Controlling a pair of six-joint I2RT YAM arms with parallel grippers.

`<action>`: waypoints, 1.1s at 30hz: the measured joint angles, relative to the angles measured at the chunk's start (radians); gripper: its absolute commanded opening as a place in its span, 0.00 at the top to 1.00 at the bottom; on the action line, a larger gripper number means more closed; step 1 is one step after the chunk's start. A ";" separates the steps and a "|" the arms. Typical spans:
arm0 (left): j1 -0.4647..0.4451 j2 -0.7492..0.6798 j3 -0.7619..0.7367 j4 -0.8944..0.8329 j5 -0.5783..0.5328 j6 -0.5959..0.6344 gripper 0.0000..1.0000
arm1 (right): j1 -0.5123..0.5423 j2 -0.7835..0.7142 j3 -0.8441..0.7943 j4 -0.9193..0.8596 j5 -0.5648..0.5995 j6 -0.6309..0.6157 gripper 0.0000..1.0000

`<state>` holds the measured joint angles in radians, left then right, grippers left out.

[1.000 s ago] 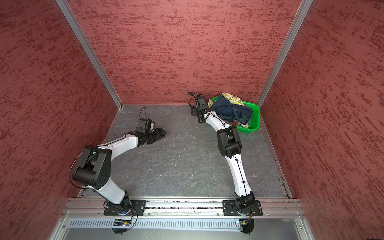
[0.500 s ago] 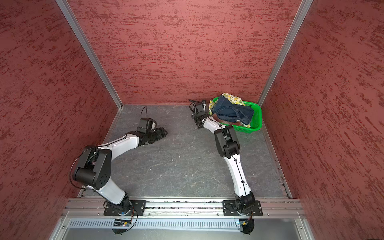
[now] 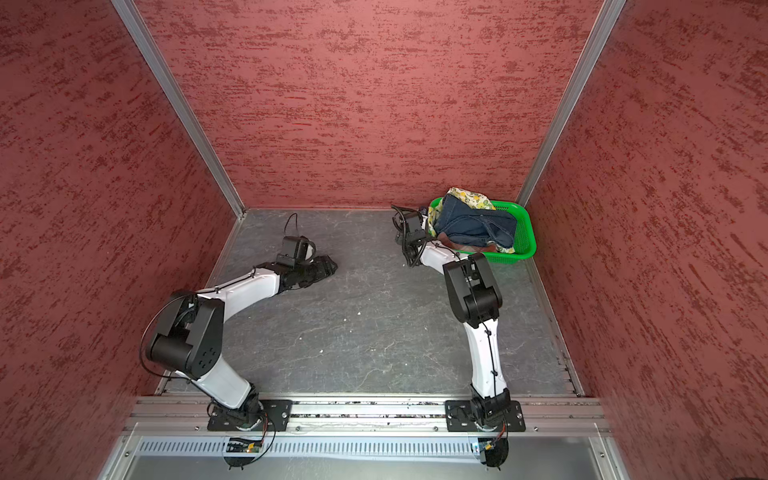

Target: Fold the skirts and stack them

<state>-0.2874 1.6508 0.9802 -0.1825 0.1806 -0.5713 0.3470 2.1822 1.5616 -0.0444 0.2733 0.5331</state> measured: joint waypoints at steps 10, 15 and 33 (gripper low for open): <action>-0.003 0.000 0.000 0.000 0.000 0.000 0.23 | -0.032 -0.002 -0.007 0.010 -0.020 -0.013 0.25; -0.004 0.000 0.000 0.001 0.000 0.000 0.23 | -0.042 -0.016 -0.019 0.016 -0.065 -0.045 0.25; -0.106 -0.099 0.010 -0.138 -0.124 0.102 0.01 | -0.139 -0.415 -0.032 -0.154 -0.105 -0.256 0.25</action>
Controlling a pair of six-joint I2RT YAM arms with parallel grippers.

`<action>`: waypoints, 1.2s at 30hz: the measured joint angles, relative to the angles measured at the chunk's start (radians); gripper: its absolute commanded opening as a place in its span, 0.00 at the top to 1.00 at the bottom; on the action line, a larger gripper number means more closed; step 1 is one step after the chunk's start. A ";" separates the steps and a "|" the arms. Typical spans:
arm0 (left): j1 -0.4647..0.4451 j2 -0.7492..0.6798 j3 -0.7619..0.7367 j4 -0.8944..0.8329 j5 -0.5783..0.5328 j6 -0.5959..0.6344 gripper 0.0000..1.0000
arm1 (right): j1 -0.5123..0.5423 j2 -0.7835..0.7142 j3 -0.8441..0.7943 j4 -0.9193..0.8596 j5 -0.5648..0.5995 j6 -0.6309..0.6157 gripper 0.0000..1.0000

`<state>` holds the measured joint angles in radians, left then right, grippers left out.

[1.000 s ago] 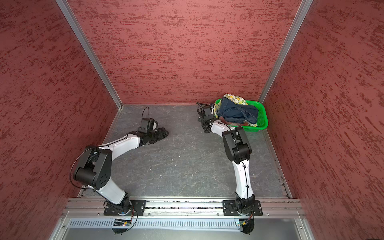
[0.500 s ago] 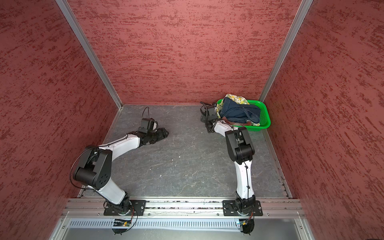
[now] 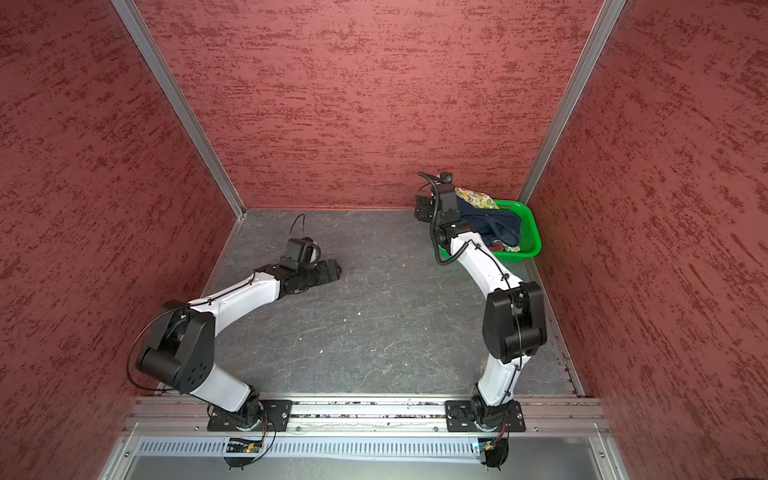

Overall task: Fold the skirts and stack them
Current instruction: 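Grasp the denim garment with the right gripper while the left draws back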

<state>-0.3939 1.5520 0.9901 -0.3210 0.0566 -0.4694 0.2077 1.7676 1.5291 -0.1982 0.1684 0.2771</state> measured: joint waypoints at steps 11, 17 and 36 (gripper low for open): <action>-0.154 -0.192 0.360 -0.327 0.025 0.200 0.01 | -0.238 -0.014 -0.038 -0.161 0.082 -0.080 0.21; -0.156 -0.208 0.359 -0.356 0.090 0.256 0.01 | -0.276 0.101 0.071 -0.226 0.092 -0.164 0.20; -0.045 -0.293 0.282 -0.348 0.152 0.259 0.00 | -0.274 0.110 0.269 -0.310 0.107 -0.248 1.00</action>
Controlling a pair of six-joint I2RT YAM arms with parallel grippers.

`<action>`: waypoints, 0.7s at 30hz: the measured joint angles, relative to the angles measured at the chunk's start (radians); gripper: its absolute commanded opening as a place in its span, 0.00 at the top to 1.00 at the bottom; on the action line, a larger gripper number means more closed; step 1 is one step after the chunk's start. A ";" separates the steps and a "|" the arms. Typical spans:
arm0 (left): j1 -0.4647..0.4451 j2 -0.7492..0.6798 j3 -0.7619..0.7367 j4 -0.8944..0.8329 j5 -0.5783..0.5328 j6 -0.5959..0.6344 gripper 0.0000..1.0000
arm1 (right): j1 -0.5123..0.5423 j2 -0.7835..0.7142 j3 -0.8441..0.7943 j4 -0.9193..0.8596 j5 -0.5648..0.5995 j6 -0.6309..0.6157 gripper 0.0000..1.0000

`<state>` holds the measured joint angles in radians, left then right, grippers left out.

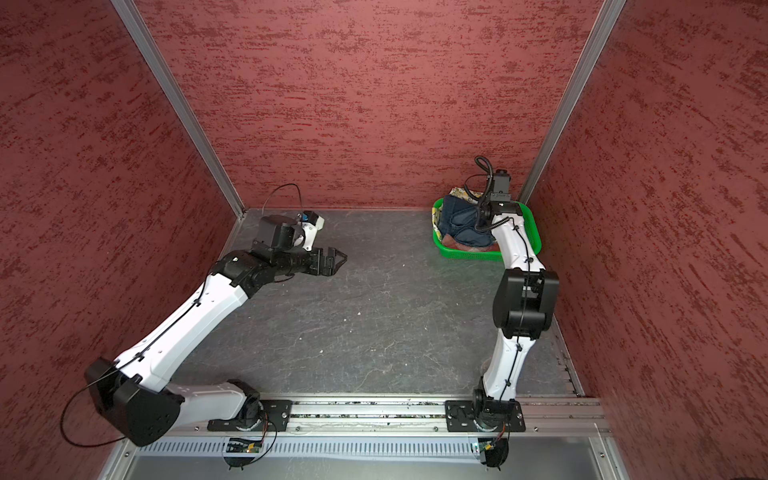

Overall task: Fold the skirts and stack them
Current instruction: 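Grasp the denim garment with the right gripper while the left draws back, then lift the denim garment out and drop it onto the table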

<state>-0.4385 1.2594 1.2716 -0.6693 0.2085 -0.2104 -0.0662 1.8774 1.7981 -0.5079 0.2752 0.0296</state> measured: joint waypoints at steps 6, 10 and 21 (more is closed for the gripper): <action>0.095 -0.080 -0.087 0.032 -0.007 -0.037 0.00 | 0.155 -0.284 -0.043 0.107 0.003 0.014 1.00; 0.159 -0.080 -0.132 0.040 -0.011 -0.060 0.00 | 0.294 -0.336 0.068 0.115 0.002 0.013 1.00; 0.335 -0.132 -0.181 0.092 -0.033 -0.129 0.00 | 0.621 -0.169 0.604 0.024 -0.044 0.017 1.00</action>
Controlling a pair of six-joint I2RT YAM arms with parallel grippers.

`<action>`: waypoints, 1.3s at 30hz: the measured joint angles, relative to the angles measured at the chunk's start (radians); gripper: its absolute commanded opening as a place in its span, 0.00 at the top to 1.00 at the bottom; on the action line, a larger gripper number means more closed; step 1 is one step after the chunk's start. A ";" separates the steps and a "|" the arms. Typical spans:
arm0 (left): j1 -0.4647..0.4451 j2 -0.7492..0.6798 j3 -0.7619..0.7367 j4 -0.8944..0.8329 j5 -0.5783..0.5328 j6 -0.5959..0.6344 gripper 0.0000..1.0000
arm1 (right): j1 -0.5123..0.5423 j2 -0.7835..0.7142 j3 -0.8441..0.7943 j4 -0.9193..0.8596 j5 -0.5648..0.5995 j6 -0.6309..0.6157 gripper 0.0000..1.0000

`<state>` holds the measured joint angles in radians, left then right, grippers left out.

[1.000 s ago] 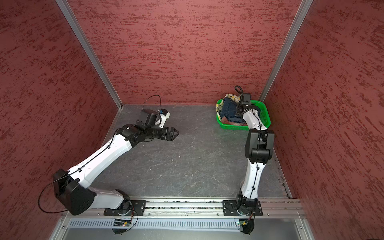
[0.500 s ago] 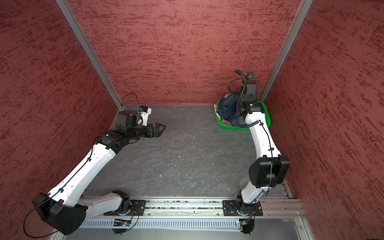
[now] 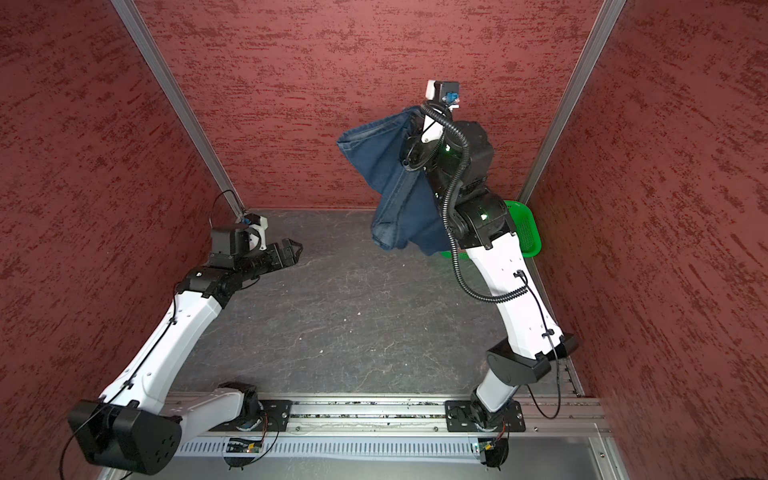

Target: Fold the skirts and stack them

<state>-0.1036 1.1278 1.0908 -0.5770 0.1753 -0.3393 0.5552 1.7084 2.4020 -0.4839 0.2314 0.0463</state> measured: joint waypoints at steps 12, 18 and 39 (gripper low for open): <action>0.095 -0.021 -0.053 0.035 0.002 -0.039 0.00 | 0.026 -0.089 -0.441 -0.009 -0.146 0.056 0.69; 0.100 -0.014 -0.057 0.039 0.004 -0.056 0.02 | 0.154 -0.378 -1.056 0.084 -0.178 0.105 0.19; -0.229 0.381 -0.131 0.089 -0.007 -0.217 0.10 | -0.012 -0.181 -1.149 0.079 -0.188 0.175 0.22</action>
<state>-0.3328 1.5089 0.9596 -0.4877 0.1684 -0.5560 0.5430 1.5272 1.2533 -0.4049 0.0437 0.2211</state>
